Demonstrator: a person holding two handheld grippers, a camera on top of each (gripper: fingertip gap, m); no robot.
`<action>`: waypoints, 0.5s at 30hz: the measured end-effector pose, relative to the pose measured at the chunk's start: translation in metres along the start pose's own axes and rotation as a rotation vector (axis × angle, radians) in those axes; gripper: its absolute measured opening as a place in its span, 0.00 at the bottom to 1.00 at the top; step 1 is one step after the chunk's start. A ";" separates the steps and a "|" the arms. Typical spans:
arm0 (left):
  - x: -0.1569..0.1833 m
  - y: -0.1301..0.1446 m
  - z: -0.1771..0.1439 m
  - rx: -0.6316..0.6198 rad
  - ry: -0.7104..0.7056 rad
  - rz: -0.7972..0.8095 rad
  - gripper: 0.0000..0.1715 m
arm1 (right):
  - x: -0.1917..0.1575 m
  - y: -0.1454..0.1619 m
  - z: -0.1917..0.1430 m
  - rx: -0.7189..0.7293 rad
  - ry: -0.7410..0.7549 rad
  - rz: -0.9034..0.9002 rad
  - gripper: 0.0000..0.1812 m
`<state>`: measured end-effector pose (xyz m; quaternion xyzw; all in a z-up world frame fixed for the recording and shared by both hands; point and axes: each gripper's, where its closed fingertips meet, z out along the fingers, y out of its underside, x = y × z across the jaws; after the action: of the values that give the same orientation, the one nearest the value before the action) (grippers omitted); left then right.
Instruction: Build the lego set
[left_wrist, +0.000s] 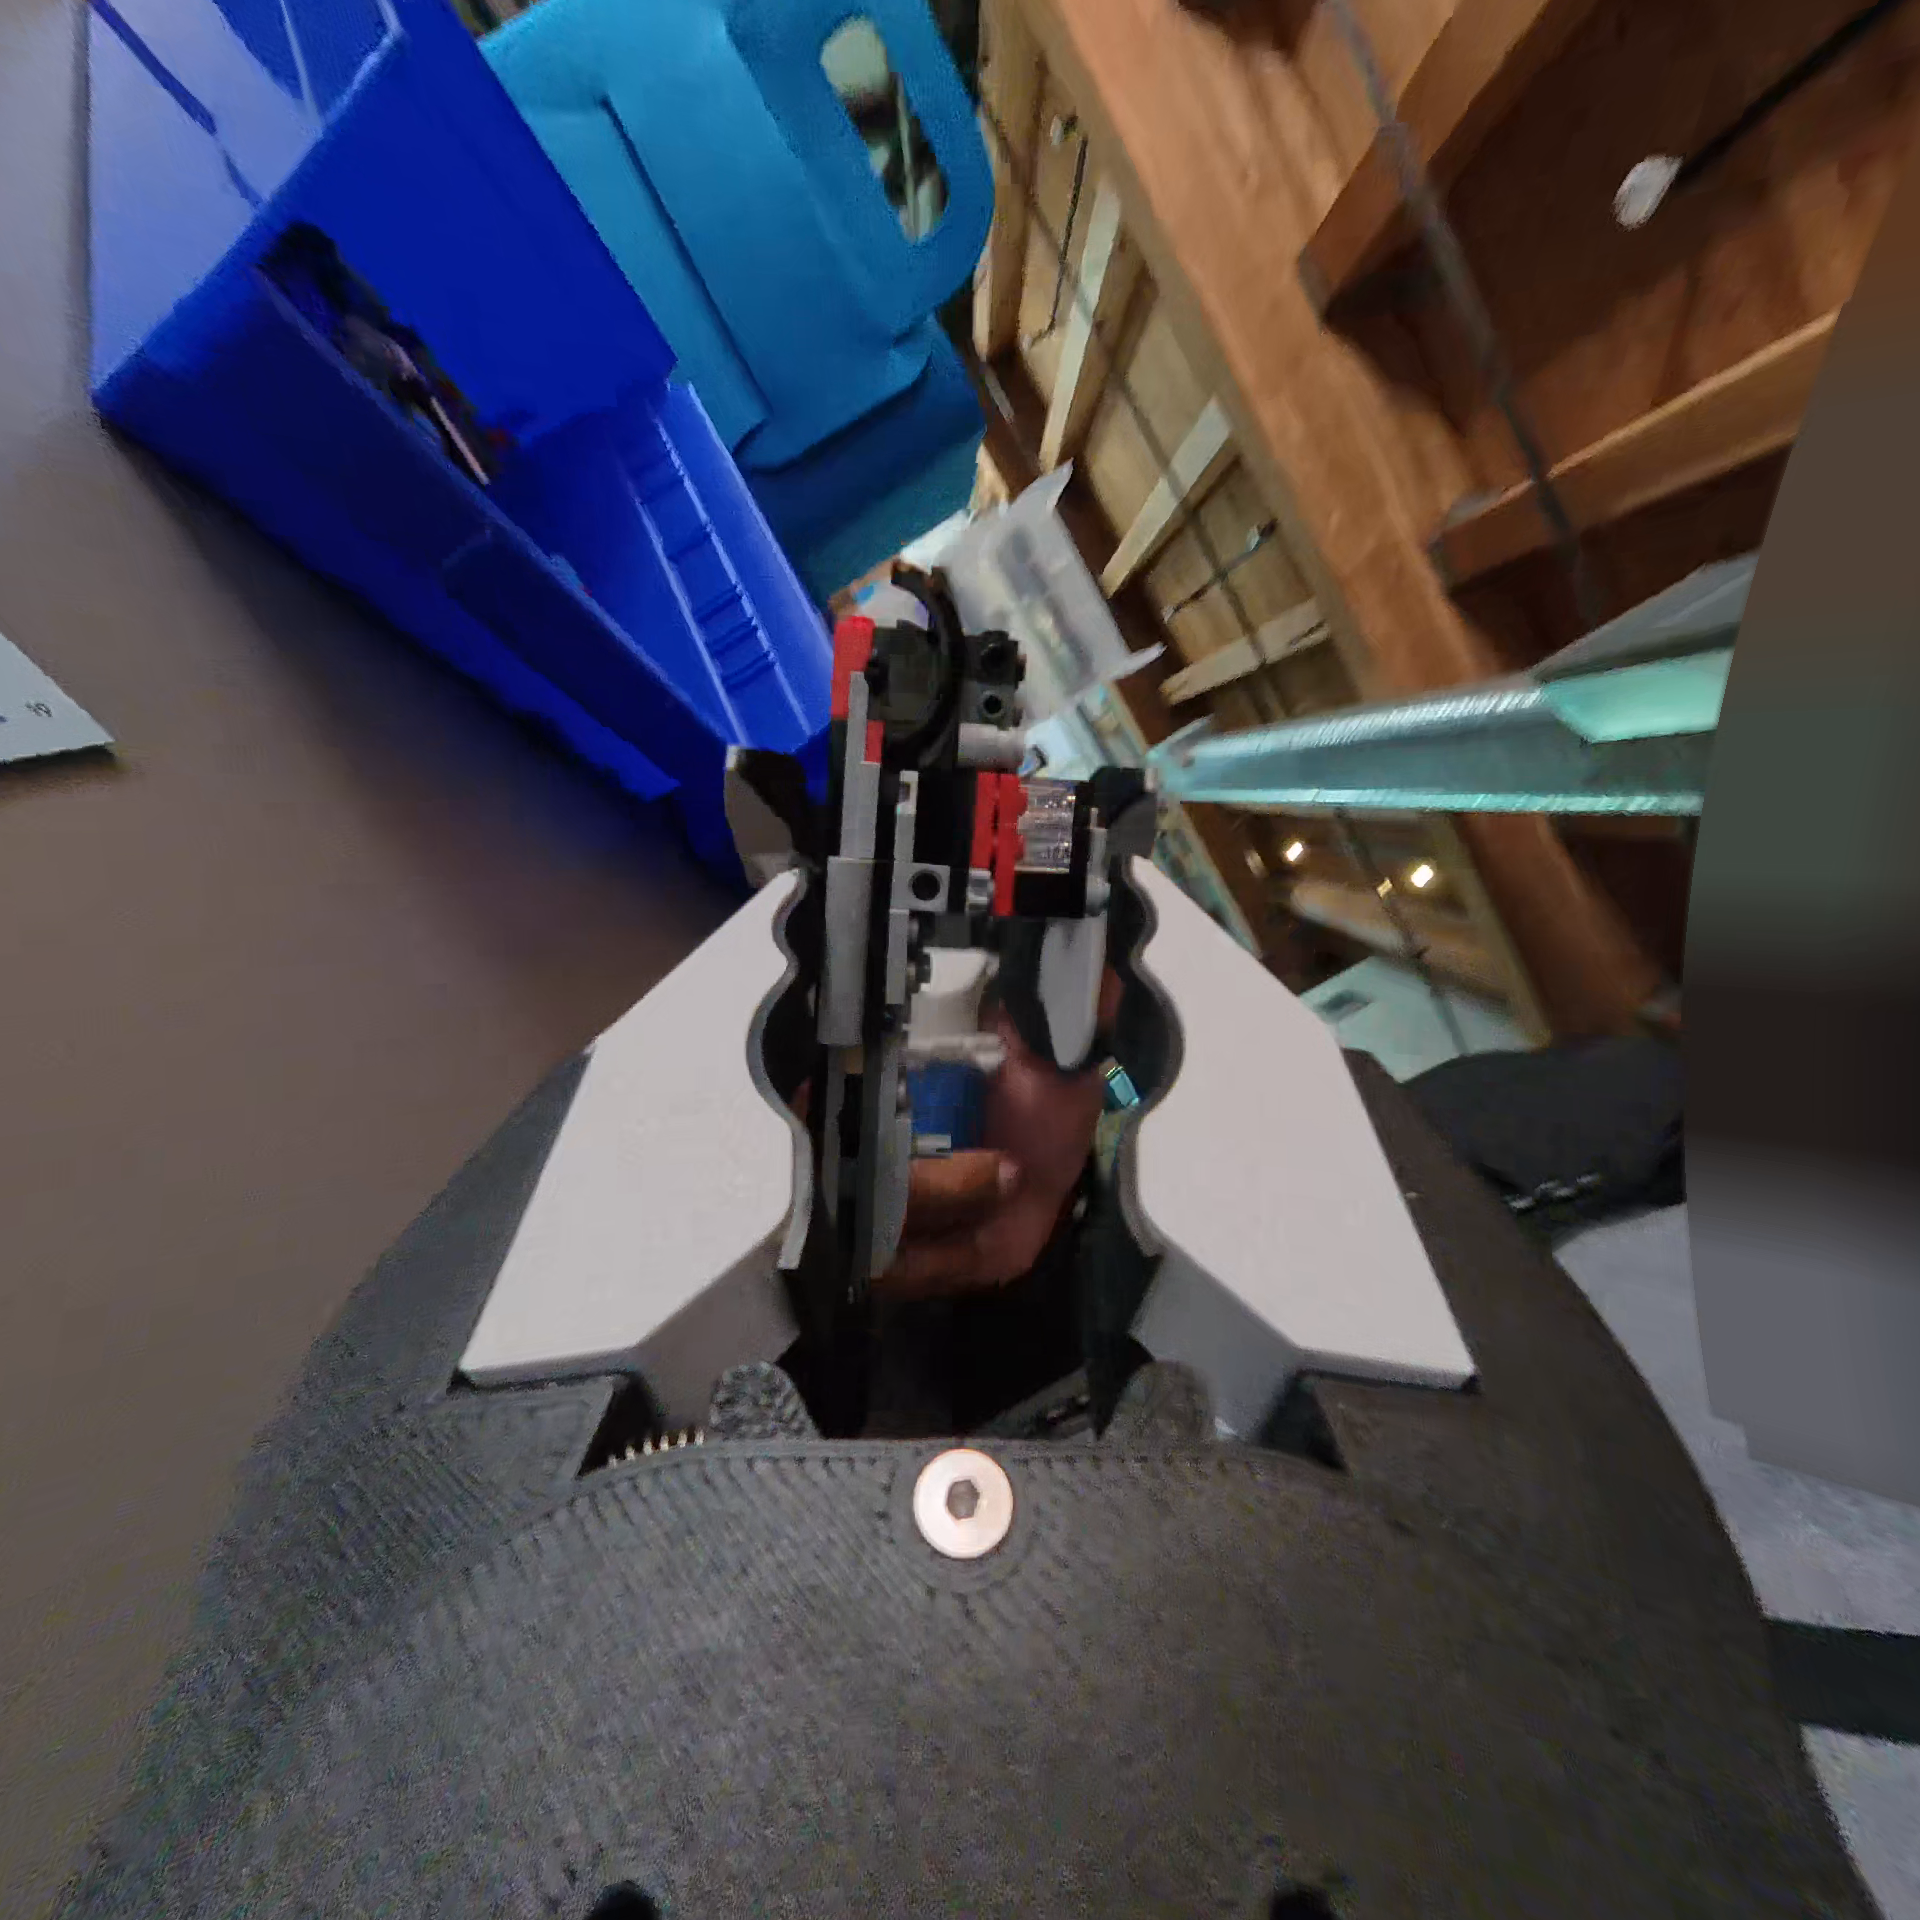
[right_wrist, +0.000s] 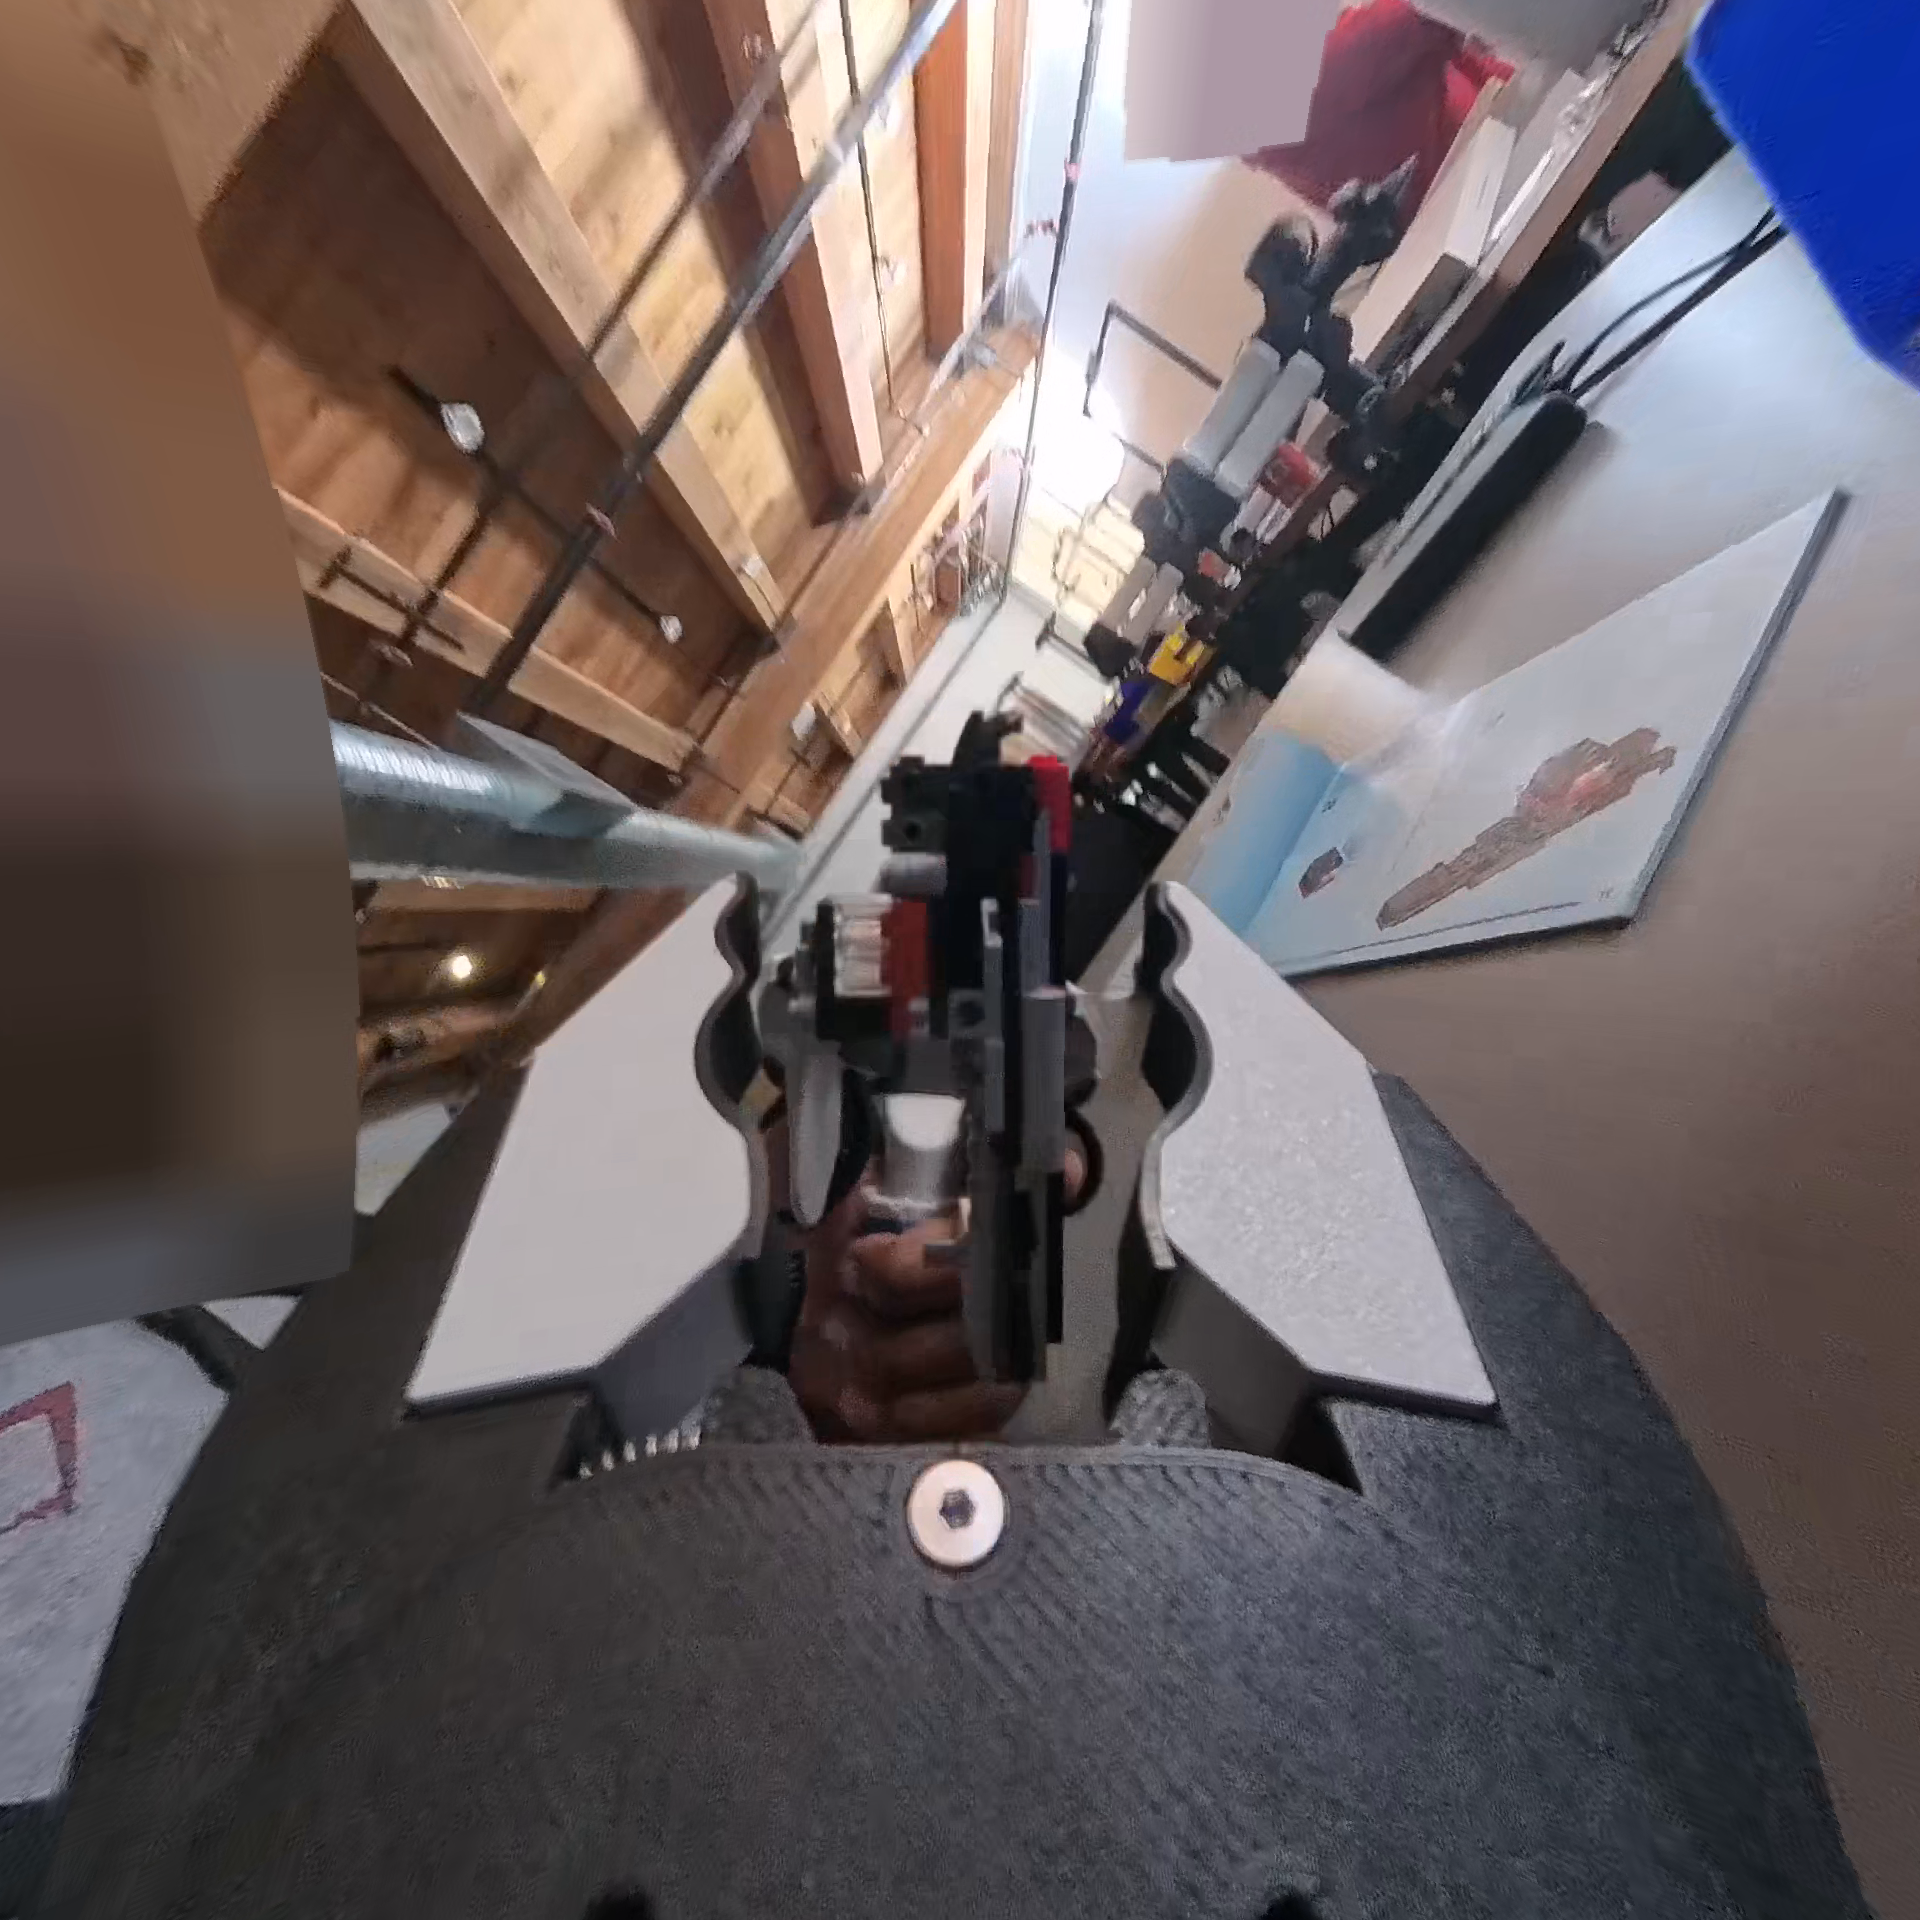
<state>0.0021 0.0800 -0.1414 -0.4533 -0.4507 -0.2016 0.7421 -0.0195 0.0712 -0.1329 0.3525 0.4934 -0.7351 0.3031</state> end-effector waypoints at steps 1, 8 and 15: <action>0.000 0.002 -0.001 -0.033 -0.019 0.030 0.32 | 0.000 0.002 0.001 -0.040 0.004 -0.017 0.41; 0.000 0.008 -0.008 -0.174 -0.113 0.119 0.33 | -0.004 0.020 0.003 -0.212 -0.006 -0.068 0.34; -0.003 0.012 -0.010 -0.210 -0.149 0.134 0.32 | -0.004 0.024 0.002 -0.175 -0.034 -0.026 0.31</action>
<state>0.0139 0.0766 -0.1516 -0.5713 -0.4496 -0.1638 0.6669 0.0015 0.0614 -0.1418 0.3056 0.5549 -0.6992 0.3313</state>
